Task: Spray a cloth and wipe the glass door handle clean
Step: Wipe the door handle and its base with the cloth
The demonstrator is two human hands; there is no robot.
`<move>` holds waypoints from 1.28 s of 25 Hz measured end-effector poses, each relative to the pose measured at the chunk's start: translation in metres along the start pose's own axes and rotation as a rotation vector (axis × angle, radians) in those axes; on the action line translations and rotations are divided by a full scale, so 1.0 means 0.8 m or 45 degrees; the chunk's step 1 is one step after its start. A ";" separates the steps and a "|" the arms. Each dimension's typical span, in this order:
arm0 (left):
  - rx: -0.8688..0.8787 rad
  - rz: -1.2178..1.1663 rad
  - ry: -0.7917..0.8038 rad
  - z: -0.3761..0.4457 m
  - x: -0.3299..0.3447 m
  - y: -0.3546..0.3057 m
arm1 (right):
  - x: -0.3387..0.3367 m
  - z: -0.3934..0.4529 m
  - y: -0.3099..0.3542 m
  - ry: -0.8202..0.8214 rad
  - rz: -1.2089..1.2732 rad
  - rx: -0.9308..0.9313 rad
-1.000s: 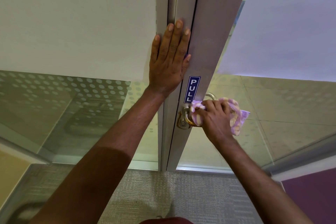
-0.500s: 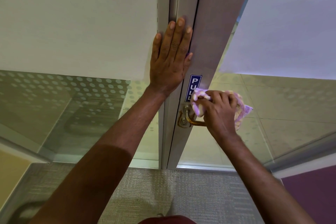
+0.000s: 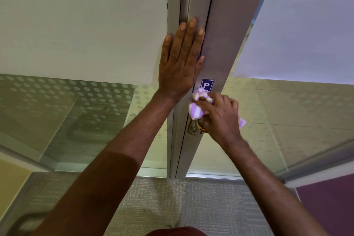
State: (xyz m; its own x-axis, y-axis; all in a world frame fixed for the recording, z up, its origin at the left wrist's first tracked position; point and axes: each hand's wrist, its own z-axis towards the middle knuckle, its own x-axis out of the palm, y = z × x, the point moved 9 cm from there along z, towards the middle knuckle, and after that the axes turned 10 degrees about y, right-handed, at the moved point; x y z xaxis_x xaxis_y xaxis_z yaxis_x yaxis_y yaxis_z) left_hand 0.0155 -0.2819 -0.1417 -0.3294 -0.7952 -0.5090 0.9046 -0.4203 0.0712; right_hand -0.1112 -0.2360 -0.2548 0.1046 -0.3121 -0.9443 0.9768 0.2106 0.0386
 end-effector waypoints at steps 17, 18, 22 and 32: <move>-0.004 -0.033 -0.010 0.001 0.001 0.001 | 0.091 -0.058 0.050 0.362 -0.370 0.312; -0.004 -0.037 -0.008 0.001 0.001 0.001 | 0.089 -0.057 0.047 0.341 -0.355 0.302; -0.002 -0.028 -0.004 0.002 0.001 0.001 | 0.091 -0.054 0.034 0.287 -0.289 0.335; -0.005 -0.022 -0.017 0.001 0.001 0.000 | 0.096 -0.035 0.011 0.415 -0.282 0.456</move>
State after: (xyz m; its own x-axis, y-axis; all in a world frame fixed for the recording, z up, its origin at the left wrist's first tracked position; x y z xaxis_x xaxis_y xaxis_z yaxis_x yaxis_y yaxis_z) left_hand 0.0148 -0.2828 -0.1412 -0.3488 -0.7934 -0.4989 0.8996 -0.4327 0.0592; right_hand -0.0993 -0.2322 -0.3364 -0.1188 0.0025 -0.9929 0.9776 -0.1749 -0.1174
